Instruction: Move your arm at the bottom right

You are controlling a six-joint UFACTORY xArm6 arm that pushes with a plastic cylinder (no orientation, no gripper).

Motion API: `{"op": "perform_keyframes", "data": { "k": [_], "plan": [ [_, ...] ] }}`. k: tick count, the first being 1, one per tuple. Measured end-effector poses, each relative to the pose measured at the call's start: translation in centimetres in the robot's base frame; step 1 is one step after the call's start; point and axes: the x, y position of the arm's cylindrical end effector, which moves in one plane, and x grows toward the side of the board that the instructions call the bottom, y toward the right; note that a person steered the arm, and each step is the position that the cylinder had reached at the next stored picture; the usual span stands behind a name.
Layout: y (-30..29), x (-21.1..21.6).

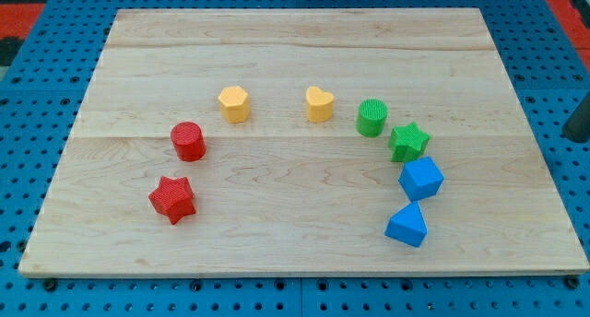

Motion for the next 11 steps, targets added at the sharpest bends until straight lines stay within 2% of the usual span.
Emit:
{"op": "perform_keyframes", "data": {
  "k": [5, 8, 9, 10, 11],
  "plan": [
    [-0.1, -0.7],
    [0.0, 1.0],
    [-0.6, 8.5],
    [-5.7, 12.0],
    [-14.4, 13.5]
  ]
}}
